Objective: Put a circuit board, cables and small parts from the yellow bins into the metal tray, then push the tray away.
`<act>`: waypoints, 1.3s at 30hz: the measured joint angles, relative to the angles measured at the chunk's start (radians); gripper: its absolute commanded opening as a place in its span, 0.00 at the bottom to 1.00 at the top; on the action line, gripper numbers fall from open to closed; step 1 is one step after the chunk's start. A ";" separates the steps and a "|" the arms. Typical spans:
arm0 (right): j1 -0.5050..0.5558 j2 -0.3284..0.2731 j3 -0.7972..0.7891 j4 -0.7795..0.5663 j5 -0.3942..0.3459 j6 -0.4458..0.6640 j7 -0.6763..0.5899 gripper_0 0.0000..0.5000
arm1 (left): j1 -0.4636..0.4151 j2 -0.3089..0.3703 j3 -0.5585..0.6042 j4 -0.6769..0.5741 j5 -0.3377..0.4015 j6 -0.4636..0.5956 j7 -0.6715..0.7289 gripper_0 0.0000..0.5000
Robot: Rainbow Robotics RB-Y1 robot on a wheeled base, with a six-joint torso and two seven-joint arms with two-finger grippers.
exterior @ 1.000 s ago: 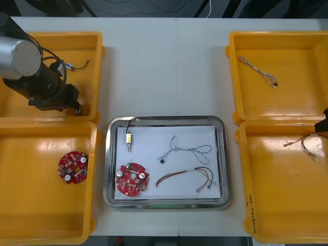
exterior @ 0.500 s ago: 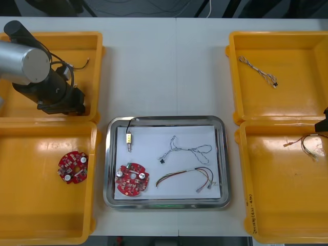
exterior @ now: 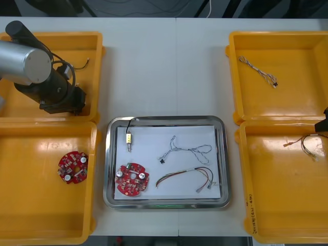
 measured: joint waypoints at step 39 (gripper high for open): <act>0.000 0.000 -0.002 0.000 -0.009 0.000 0.000 1.00 | -0.067 0.000 0.175 0.000 0.015 0.210 -0.001 0.00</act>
